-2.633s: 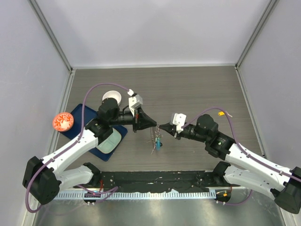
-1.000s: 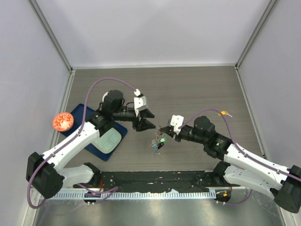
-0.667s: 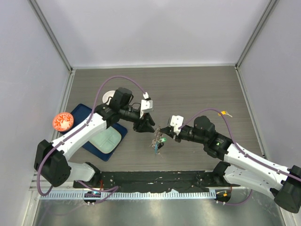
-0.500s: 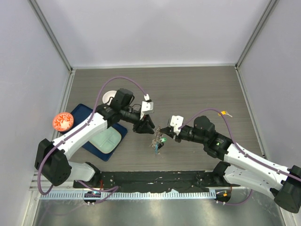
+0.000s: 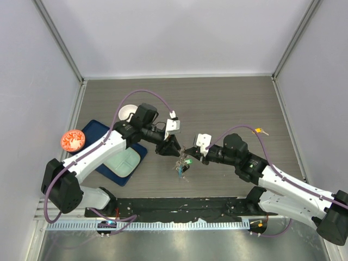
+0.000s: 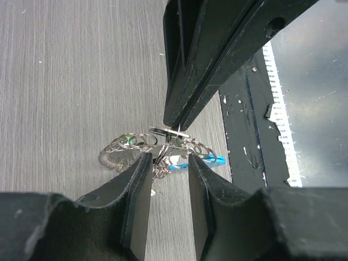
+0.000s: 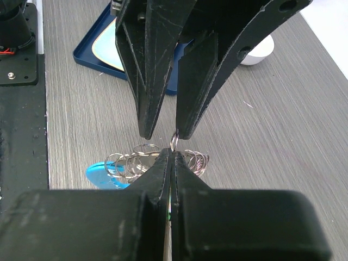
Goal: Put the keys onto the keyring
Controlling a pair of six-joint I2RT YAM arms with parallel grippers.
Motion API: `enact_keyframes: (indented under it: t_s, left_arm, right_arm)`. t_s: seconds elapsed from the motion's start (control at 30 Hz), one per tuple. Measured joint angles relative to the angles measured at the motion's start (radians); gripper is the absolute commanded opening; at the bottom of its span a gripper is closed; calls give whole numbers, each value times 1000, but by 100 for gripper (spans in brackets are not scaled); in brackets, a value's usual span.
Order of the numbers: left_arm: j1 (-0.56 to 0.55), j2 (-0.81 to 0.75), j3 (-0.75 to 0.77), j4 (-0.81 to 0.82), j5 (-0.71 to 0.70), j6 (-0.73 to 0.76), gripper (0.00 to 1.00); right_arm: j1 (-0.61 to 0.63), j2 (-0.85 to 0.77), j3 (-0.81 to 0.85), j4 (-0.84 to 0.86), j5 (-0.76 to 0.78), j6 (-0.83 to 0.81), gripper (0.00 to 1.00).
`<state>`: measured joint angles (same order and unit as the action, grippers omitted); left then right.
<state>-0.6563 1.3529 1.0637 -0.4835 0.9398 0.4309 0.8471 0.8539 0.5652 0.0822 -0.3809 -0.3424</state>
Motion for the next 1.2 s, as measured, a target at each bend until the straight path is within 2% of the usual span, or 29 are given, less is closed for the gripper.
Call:
enact_keyframes:
  t_s: [0.1,0.2,0.23,0.3,0.57,0.83,1.2]
  left_arm:
    - [-2,0,0,4,-2,0,27]
    - [-3,0,0,7,-4,0,14]
    - [-4,0,0,8,-5,0,7]
    - [-4,0,0,9,-5,2,0]
    - [-5,-13,-2,11,-24,-8,0]
    - [8,-130,-45,27,-57,-31,0]
    - [59,-216,-181,297,-1,-277,0]
  right_arm:
    - [0,0,0,0,-3,0,1]
    - [0,4,2,0,-7,0,1]
    - [0,5,3,0,-8,0,1]
    - [0,5,5,0,-10,0,1]
    - [0,4,5,0,-9,0,1]
    - [4,-3,5,22,-11,0,1]
    - [4,0,5,53,-24,0,1]
